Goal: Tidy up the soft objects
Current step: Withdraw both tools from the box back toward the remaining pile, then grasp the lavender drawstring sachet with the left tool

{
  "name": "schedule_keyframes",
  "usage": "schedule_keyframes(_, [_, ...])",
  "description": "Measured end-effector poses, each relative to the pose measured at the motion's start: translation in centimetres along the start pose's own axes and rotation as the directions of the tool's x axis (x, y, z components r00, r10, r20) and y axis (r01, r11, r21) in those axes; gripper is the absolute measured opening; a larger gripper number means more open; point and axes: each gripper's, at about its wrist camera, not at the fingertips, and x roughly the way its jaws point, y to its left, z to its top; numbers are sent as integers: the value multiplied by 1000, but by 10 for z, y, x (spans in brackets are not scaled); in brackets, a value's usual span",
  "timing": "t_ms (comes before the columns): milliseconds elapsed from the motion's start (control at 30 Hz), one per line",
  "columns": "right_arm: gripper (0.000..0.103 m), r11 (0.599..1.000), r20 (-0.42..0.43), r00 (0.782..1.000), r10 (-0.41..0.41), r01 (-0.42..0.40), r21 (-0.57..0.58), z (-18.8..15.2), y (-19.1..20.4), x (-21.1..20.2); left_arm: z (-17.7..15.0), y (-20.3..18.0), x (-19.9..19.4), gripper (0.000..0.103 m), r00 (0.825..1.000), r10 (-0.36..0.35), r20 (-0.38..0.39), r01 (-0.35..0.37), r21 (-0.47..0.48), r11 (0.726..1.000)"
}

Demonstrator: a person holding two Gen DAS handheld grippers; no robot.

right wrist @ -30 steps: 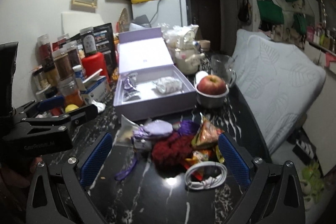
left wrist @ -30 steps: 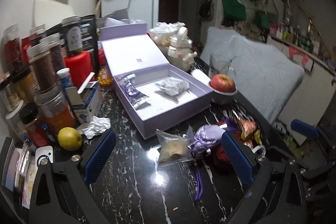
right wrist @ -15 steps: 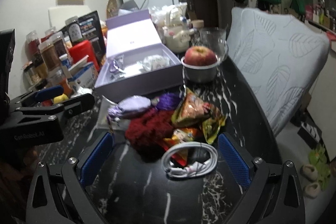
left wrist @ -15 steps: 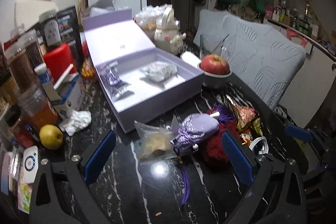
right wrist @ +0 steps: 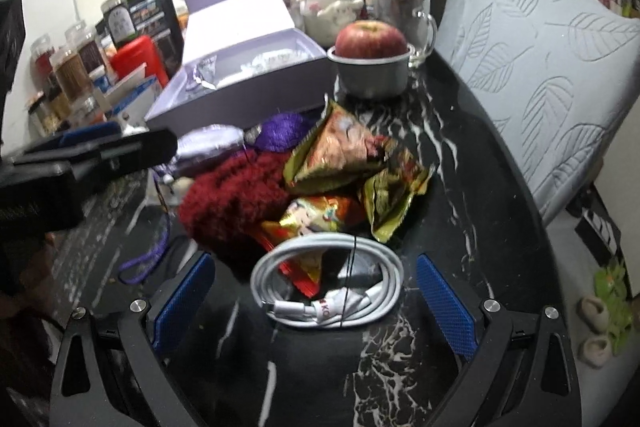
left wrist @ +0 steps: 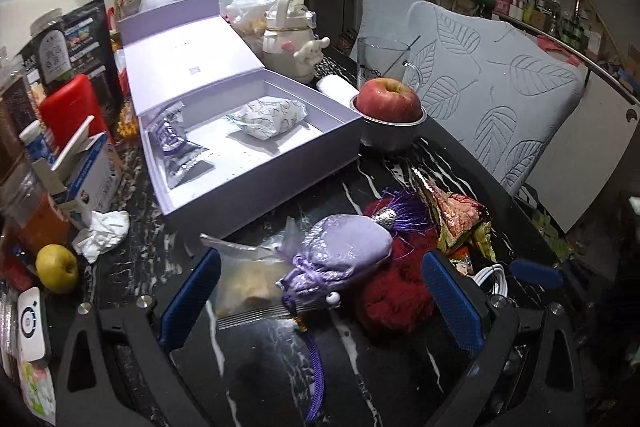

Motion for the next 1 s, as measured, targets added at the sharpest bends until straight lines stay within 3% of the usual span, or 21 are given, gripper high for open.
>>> schedule_keyframes(100, [95, 1000, -14, 1000, -22, 22, 7, -2, -2, 7, 2, -1, 3, 102, 1000, 3, 2, -3, 4, 1000])
schedule_keyframes(133, [81, 999, -17, 999, -38, 38, 11, -3, -3, 10, 3, -1, 4, 102, 1000, 11, 8, -11, 10, 1000])
schedule_keyframes(300, [79, 999, -24, 1000, -10, 10, -30, -4, -5, 10, 3, 0, 12, 102, 1000, -12, -12, 12, 4, 1000])
schedule_keyframes(533, [79, 1000, -17, 1000, 12, -12, 24, -3, -20, -3, 4, -4, 22, 102, 999, -32, -32, 32, -2, 999])
schedule_keyframes(700, [79, 999, -5, 1000, -25, 25, 21, 0, -26, -12, 3, 5, 42, 101, 990, -105, -100, 92, -121, 988])
schedule_keyframes(867, [79, 997, -27, 998, -61, 62, 38, 2, -35, -12, 4, 11, 47, 80, 985, -137, -106, 119, -162, 980])
schedule_keyframes(1000, [79, 997, -39, 997, -61, 63, 55, 2, -40, -11, -1, 11, 63, 68, 968, -182, -173, 148, -194, 970])
